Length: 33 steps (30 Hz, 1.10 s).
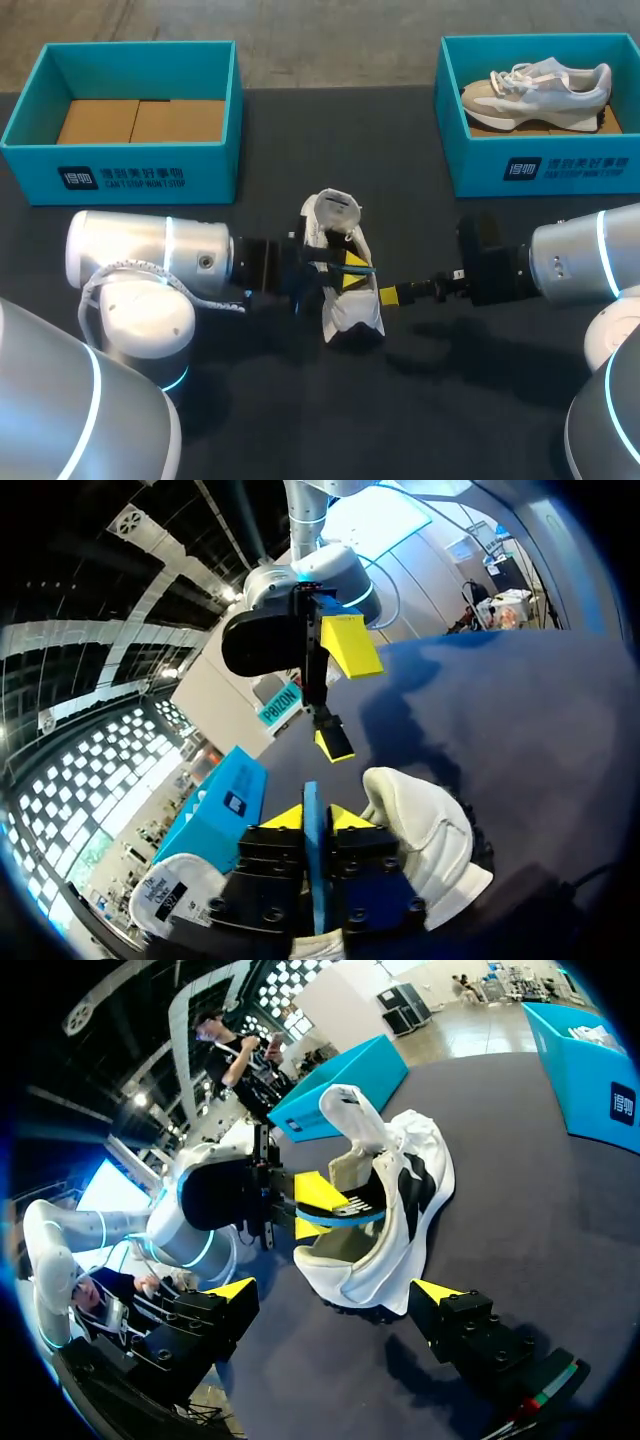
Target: Take the shoe out of the shoebox, open the shoe tongue, remove and reinsert the insole, then place the shoe into the shoebox
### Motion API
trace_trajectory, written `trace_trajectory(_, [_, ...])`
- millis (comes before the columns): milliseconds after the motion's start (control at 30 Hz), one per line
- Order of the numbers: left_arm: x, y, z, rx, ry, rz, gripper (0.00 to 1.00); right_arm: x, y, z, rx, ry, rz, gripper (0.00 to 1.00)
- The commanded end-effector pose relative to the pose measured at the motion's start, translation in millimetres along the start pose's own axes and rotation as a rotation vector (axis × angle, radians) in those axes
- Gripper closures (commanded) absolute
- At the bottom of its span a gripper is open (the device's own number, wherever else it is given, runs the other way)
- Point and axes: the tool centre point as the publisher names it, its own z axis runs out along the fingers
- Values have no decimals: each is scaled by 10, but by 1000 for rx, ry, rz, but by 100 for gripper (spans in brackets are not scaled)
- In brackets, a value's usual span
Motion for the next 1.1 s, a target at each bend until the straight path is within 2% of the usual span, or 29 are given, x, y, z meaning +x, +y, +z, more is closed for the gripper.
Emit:
trace_trajectory(33, [9, 75, 33, 0, 11, -2, 100, 21, 10, 32, 3, -9, 2, 0])
trace_trajectory(367, [48, 229, 70, -22, 19, -19, 100, 21, 10, 32, 3, -9, 2, 0])
trace_trajectory(633, [53, 318, 13, -65, 32, -34, 100, 21, 10, 32, 3, -9, 2, 0])
trace_trajectory(667, [55, 307, 3, -63, 32, -36, 98, 21, 10, 32, 3, -9, 2, 0])
trace_trajectory(700, [52, 285, -3, -61, 32, -37, 69, 21, 10, 32, 3, -9, 2, 0])
trace_trajectory(733, [49, 274, -6, -57, 29, -37, 62, 21, 10, 32, 3, -9, 2, 0])
trace_trajectory(967, [49, 274, -6, -57, 29, -37, 62, 21, 10, 32, 3, -9, 2, 0])
trace_trajectory(1000, [-80, 58, -98, -22, -6, -9, 48, 21, 10, 32, 3, -9, 2, 0])
trace_trajectory(1100, [-108, 23, -123, -18, -9, 2, 45, 21, 10, 32, 3, -9, 2, 0])
